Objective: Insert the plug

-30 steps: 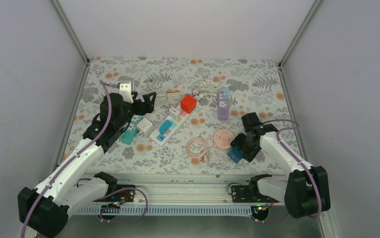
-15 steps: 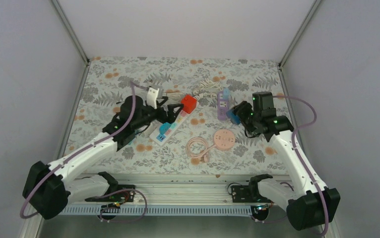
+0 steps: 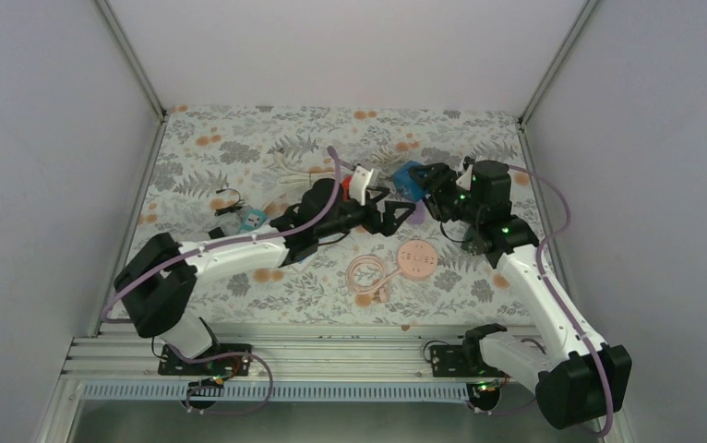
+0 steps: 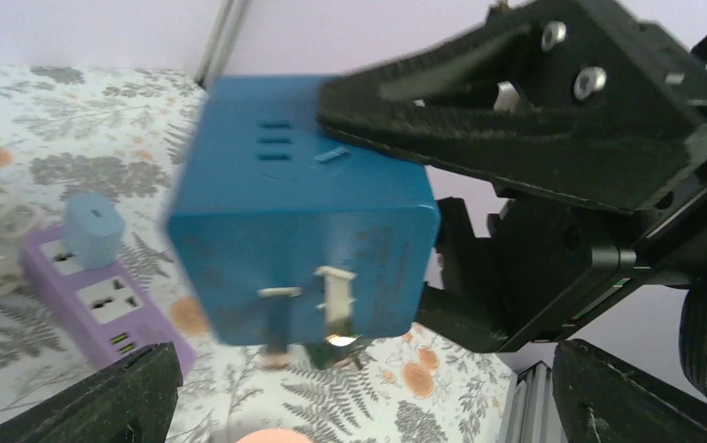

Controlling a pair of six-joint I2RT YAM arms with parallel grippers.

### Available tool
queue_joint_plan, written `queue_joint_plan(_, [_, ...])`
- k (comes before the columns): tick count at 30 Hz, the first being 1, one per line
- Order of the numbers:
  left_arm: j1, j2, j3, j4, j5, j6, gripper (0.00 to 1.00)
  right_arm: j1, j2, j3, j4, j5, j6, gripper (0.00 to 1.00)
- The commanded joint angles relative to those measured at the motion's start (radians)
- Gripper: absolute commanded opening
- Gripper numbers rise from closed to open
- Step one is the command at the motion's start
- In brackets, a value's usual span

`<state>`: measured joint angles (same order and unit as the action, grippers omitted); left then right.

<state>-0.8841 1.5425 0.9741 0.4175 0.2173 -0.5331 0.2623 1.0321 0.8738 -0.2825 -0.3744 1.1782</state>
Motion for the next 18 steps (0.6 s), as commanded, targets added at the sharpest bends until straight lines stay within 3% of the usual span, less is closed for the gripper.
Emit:
queue_joint_plan(1, [-0.047,0.066,0.066,0.106,-0.075,-0.023,1.00,0.008,-0.012,0.028,0.092,-0.080,-0.009,0.57])
queue_joint_plan(7, [-0.078,0.103,0.069,0.170,-0.186,-0.008,1.00,0.008,-0.010,0.001,0.120,-0.153,0.021,0.57])
queue_joint_plan(18, [-0.076,0.111,0.092,0.071,-0.361,-0.030,1.00,0.009,-0.017,-0.013,0.121,-0.163,0.021,0.58])
